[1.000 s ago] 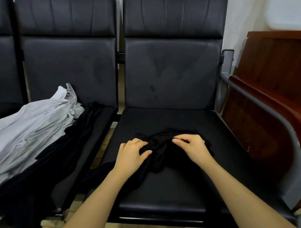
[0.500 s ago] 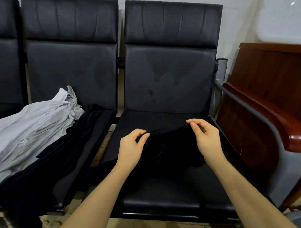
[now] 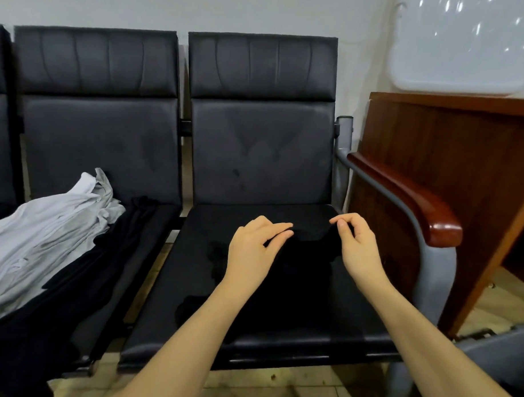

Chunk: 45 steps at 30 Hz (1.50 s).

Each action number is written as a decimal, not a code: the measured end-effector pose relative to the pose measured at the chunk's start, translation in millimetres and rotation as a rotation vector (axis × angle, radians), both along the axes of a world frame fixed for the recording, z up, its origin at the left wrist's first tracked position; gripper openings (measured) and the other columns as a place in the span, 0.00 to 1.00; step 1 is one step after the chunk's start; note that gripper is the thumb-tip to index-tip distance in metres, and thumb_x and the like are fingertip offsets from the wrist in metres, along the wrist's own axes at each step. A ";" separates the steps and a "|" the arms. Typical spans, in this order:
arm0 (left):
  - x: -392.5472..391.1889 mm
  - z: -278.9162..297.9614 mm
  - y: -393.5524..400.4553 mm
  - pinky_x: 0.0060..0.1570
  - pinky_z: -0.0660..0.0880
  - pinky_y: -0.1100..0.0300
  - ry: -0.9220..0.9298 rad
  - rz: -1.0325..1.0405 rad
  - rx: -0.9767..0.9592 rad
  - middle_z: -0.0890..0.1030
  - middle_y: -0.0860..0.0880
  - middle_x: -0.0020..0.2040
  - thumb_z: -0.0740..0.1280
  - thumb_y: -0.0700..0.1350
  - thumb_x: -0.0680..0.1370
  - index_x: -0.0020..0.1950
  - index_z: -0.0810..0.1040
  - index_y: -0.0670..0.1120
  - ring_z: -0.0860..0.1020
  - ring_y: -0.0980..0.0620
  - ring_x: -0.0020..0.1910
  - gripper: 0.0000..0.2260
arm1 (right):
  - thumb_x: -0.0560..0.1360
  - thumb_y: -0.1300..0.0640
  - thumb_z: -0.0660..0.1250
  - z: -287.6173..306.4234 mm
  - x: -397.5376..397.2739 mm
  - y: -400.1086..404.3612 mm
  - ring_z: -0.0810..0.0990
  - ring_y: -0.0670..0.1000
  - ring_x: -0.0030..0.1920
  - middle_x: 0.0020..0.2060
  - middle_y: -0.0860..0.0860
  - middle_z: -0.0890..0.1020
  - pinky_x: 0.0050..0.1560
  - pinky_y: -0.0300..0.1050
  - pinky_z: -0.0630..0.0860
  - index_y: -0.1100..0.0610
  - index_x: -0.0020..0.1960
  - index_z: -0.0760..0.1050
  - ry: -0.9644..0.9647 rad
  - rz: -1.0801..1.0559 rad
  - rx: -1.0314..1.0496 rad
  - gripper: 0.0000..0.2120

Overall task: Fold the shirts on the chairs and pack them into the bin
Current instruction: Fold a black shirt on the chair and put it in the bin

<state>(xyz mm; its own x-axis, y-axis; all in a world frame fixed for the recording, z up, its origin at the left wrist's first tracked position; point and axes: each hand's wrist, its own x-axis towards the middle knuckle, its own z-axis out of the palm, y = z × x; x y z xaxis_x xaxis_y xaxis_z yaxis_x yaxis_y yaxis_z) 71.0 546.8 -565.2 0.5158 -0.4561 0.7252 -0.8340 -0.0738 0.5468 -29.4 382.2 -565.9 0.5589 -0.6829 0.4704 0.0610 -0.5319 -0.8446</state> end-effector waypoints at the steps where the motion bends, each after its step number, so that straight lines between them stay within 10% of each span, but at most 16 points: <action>1: -4.4 -1.7 -4.7 0.46 0.74 0.52 -0.013 -0.028 0.058 0.77 0.55 0.40 0.62 0.57 0.75 0.54 0.83 0.52 0.77 0.55 0.38 0.16 | 0.81 0.61 0.57 -3.7 -5.0 -3.1 0.73 0.38 0.49 0.48 0.47 0.76 0.54 0.40 0.65 0.52 0.48 0.75 0.036 0.001 -0.020 0.10; 14: 48.6 -52.9 40.2 0.67 0.63 0.52 0.102 0.149 0.635 0.75 0.54 0.65 0.59 0.51 0.81 0.66 0.75 0.50 0.72 0.53 0.64 0.15 | 0.79 0.47 0.60 -31.7 -2.9 10.7 0.67 0.47 0.52 0.44 0.43 0.66 0.61 0.47 0.55 0.44 0.52 0.76 0.533 0.100 -0.244 0.06; 21: 54.9 -58.8 43.7 0.68 0.62 0.51 0.163 0.098 0.483 0.75 0.55 0.64 0.60 0.51 0.81 0.66 0.75 0.50 0.71 0.56 0.65 0.15 | 0.74 0.42 0.68 -43.8 24.1 40.2 0.62 0.46 0.54 0.49 0.44 0.65 0.61 0.44 0.51 0.44 0.52 0.75 0.638 0.017 -0.416 0.10; 28: 62.3 -59.3 34.9 0.69 0.60 0.53 0.198 0.065 0.426 0.75 0.55 0.64 0.60 0.51 0.81 0.67 0.74 0.50 0.70 0.57 0.65 0.15 | 0.75 0.53 0.69 -30.3 24.8 27.6 0.65 0.46 0.51 0.44 0.46 0.69 0.52 0.40 0.51 0.50 0.44 0.75 0.276 -0.161 -0.287 0.03; 45: 56.5 -69.0 5.9 0.60 0.53 0.61 0.336 -0.026 0.388 0.77 0.60 0.54 0.68 0.50 0.76 0.49 0.81 0.54 0.70 0.59 0.60 0.04 | 0.73 0.41 0.68 -44.5 32.3 34.6 0.59 0.44 0.53 0.50 0.44 0.62 0.55 0.40 0.48 0.40 0.54 0.77 0.584 0.034 -0.511 0.10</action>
